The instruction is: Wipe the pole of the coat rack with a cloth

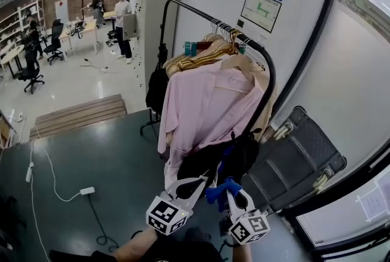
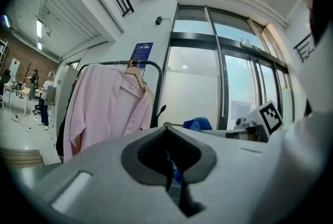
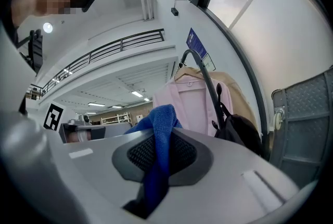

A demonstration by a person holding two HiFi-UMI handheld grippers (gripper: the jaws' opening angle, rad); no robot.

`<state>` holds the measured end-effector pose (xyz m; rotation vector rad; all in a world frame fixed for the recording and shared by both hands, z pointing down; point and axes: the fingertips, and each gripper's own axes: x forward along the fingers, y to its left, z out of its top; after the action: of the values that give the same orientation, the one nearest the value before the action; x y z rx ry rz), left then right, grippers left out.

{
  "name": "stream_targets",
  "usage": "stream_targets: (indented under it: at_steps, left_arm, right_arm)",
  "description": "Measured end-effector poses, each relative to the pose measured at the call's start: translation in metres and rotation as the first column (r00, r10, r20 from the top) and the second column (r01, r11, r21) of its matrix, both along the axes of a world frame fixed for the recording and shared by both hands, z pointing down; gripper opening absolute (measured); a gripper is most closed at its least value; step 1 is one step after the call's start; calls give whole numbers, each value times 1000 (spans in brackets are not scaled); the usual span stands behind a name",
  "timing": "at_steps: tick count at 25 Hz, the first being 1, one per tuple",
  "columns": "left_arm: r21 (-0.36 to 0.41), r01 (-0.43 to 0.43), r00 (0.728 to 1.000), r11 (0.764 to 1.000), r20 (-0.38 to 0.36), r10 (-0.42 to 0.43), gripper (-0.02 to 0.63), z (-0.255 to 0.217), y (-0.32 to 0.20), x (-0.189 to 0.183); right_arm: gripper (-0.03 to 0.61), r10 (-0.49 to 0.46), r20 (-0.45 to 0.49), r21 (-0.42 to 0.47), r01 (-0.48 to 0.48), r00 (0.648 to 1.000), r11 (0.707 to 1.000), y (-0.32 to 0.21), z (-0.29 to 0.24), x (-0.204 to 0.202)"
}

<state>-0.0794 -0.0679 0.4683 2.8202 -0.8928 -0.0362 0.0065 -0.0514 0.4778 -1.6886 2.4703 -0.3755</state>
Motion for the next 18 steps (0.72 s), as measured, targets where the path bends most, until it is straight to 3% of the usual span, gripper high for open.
stream_targets:
  at_steps: [3, 7, 9, 13, 18]
  left_arm:
    - [6, 2, 1000, 1000, -15, -2, 5, -4, -12, 3]
    - [-7, 6, 993, 1000, -121, -7, 5, -23, -42, 18]
    - [10, 14, 994, 1000, -112, -12, 5, -32, -57, 34]
    - [127, 17, 998, 992, -65, -9, 5, -65, -79, 70]
    - [238, 78, 993, 968, -110, -53, 5, -104, -103, 100]
  right_arm:
    - [38, 24, -34, -2, -24, 999, 1000, -12, -1, 8]
    - [38, 33, -51, 15, -33, 998, 999, -41, -16, 28]
    - [38, 31, -77, 51, -27, 997, 998, -56, -34, 44]
    - [38, 39, -152, 196, -9, 988, 981, -91, -100, 82]
    - [40, 130, -255, 409, -14, 958, 912, -141, -196, 128]
